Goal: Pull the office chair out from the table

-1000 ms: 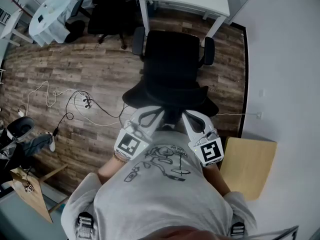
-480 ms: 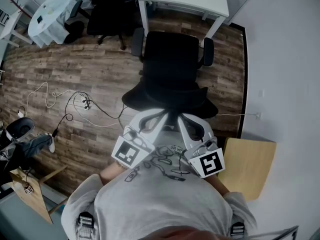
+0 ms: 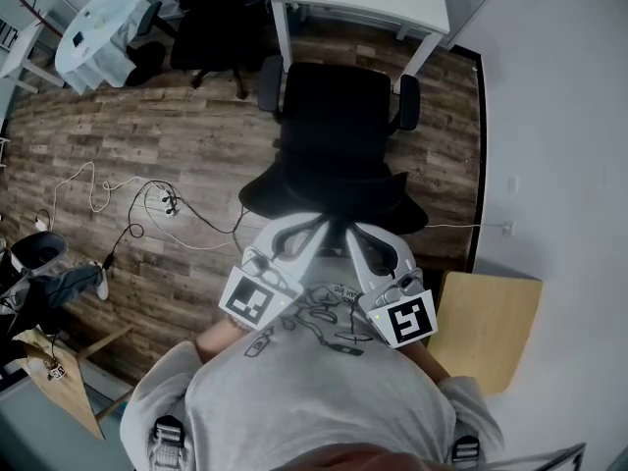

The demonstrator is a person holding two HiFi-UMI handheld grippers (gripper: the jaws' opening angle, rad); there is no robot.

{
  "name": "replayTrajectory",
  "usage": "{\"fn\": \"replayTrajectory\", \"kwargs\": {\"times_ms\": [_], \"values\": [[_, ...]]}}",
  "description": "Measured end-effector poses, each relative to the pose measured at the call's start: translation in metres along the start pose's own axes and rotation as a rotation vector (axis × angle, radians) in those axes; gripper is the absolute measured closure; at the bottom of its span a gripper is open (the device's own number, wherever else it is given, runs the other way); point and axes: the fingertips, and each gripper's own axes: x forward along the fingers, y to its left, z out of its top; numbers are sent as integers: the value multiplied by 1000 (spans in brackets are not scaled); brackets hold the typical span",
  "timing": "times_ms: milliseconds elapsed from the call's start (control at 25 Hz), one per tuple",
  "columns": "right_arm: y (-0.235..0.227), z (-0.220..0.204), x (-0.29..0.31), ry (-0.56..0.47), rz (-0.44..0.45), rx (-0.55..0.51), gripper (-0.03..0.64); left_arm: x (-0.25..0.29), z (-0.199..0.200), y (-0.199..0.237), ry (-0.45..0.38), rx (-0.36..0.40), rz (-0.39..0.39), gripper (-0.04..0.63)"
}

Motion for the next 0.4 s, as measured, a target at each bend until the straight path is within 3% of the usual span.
{"fn": "replayTrajectory", "kwargs": {"times_ms": [400], "values": [[-3, -3, 3, 22, 2, -2, 611, 3, 2, 3, 6, 16, -10, 594]]}}
